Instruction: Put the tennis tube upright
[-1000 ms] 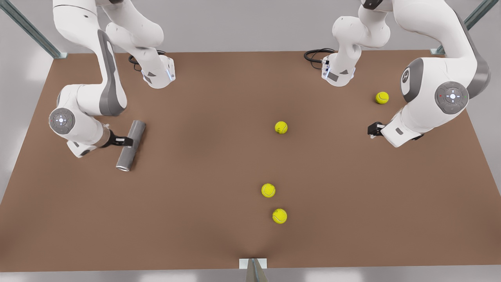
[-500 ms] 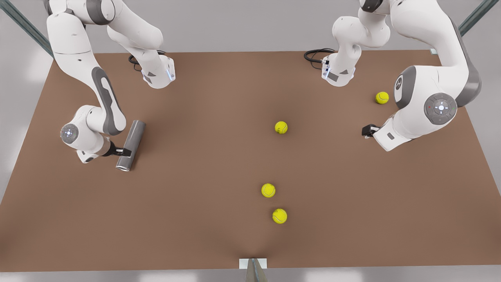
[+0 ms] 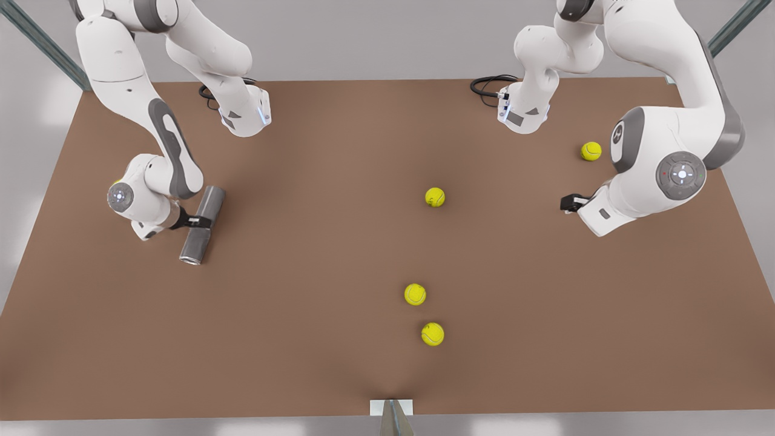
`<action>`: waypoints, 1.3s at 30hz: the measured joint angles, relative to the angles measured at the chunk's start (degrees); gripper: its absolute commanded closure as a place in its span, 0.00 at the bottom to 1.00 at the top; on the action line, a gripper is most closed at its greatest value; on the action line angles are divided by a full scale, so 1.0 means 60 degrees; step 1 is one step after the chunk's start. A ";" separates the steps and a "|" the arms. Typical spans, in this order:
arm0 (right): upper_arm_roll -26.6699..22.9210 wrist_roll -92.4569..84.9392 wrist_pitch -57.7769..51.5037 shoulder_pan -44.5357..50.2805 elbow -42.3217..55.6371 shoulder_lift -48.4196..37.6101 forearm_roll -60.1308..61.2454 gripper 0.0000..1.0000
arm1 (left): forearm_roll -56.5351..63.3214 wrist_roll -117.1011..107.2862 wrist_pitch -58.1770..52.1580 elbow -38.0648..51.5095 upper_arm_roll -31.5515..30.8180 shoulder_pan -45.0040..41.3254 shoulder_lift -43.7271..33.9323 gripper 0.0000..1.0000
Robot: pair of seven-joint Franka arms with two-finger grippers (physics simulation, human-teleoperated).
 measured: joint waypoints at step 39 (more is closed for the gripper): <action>0.0232 0.0161 0.0347 0.0415 0.0505 0.0857 0.0062 0.34 | -0.0004 -0.0059 -0.0087 -0.0132 -0.0029 0.0017 0.0086 0.00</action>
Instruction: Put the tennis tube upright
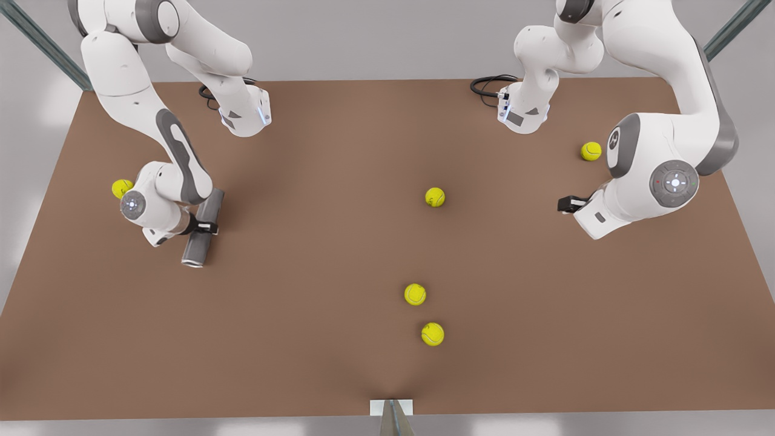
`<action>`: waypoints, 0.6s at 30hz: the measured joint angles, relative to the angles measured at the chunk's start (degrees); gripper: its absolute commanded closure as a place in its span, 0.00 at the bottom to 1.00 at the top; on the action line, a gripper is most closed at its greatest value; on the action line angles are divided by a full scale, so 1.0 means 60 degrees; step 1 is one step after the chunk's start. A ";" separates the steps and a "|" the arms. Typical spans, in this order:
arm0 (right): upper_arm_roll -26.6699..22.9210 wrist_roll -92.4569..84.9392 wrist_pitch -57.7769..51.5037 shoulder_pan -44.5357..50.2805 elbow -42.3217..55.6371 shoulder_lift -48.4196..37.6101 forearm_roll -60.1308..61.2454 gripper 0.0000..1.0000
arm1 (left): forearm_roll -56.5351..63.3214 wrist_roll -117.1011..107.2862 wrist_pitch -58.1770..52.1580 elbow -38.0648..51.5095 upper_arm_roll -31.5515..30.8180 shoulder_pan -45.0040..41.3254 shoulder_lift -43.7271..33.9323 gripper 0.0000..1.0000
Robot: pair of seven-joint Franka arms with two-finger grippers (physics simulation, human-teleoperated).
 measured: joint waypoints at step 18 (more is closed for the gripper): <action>0.1070 0.0029 -0.0634 0.2412 0.2632 0.0324 -0.0449 0.33 | 0.0000 0.0000 0.0000 0.0000 0.0000 -0.0001 0.0000 0.00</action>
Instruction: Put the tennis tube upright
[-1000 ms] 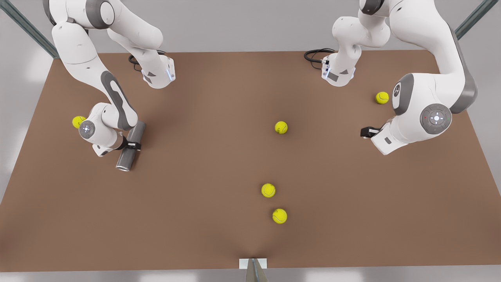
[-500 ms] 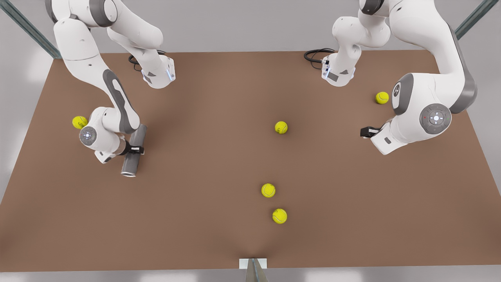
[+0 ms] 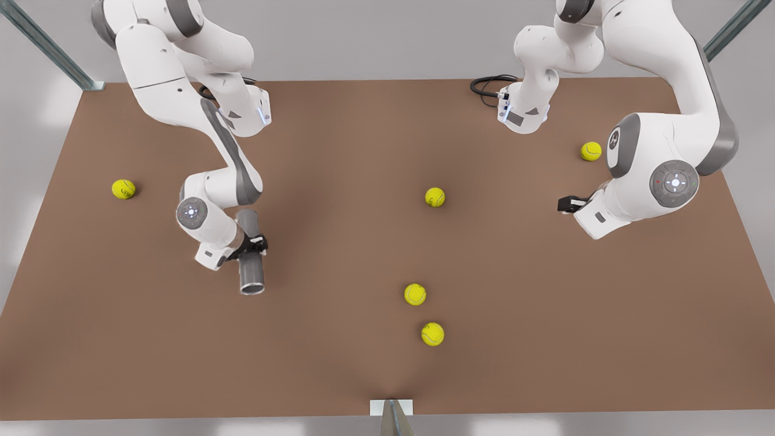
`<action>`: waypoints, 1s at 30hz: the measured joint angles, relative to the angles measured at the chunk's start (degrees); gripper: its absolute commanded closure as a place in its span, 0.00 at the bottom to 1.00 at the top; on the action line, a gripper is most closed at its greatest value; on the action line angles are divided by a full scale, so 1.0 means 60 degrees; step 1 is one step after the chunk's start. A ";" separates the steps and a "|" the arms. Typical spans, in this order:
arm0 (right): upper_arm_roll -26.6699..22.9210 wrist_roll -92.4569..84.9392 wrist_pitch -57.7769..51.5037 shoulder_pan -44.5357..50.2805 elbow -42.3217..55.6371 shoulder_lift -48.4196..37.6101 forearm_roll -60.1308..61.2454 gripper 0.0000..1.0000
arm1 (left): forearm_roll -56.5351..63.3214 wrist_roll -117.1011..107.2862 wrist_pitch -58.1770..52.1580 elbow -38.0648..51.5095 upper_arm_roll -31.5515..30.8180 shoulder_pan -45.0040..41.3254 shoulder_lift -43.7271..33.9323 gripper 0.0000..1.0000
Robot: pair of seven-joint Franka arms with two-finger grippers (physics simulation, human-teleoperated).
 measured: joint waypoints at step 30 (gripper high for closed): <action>-0.0457 -0.5815 -0.2104 0.6278 0.8256 0.5041 -0.1465 0.32 | 0.0000 0.0014 0.0072 -0.0001 0.0000 0.0002 0.0144 0.00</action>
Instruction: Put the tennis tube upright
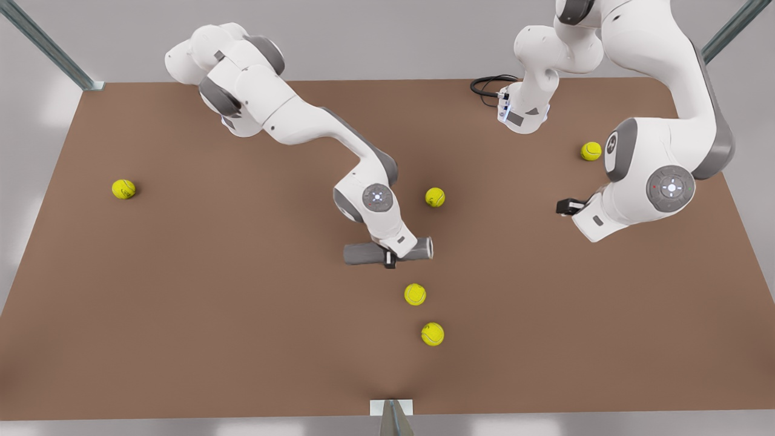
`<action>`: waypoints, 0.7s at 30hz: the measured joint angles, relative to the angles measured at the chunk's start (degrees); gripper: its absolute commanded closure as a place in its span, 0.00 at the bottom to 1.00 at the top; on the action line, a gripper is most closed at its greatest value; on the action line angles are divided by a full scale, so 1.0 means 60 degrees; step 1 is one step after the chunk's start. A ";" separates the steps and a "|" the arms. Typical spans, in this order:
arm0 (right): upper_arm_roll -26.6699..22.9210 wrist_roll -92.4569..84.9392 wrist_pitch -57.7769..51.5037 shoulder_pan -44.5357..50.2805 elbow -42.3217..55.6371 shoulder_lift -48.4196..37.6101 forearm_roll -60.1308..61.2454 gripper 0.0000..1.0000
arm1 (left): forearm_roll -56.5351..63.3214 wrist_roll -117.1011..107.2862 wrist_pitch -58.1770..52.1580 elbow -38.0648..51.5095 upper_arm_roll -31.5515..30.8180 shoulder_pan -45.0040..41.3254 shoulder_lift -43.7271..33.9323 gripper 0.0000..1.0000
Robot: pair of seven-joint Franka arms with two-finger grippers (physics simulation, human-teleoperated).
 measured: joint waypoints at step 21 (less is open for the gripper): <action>-0.0434 0.0709 -0.6087 0.0249 0.2462 -0.1958 0.0889 0.00 | -0.0047 -0.0013 0.0052 -0.0007 -0.0005 -0.0003 0.0193 0.00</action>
